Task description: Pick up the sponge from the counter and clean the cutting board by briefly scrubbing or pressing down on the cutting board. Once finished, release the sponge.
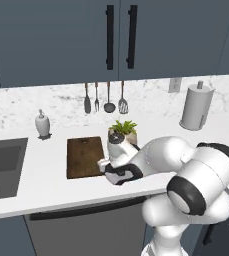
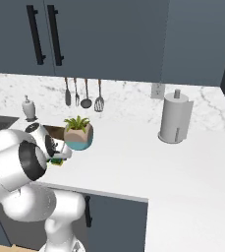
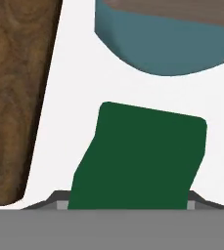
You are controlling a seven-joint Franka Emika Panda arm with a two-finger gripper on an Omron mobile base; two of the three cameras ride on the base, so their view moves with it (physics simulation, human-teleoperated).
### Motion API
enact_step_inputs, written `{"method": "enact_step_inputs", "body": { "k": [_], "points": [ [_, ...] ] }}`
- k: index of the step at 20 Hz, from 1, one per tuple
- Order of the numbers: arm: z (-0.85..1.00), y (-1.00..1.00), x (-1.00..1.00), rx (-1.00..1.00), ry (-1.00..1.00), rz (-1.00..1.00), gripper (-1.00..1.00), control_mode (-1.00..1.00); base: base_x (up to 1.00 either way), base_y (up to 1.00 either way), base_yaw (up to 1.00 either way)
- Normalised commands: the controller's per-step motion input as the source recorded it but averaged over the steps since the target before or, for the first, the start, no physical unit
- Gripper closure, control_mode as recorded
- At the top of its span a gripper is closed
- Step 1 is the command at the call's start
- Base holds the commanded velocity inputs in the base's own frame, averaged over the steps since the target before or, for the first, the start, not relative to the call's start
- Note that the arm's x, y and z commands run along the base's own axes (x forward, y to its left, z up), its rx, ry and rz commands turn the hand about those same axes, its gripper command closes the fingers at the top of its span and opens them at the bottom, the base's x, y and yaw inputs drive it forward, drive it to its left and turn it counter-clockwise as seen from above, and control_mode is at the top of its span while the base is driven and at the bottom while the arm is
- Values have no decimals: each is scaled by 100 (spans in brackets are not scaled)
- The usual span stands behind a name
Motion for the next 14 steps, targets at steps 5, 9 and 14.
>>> {"method": "enact_step_inputs", "body": {
  "k": [5,9,14],
  "points": [
    [28,-79,25,1,5,0,-100,-100,0,0,0],
    [3,-48,46,10,11,0,-100,-100,0,0,0],
    [-6,-5,4,1,0,0,-100,-100,0,0,0]
  ]
}}
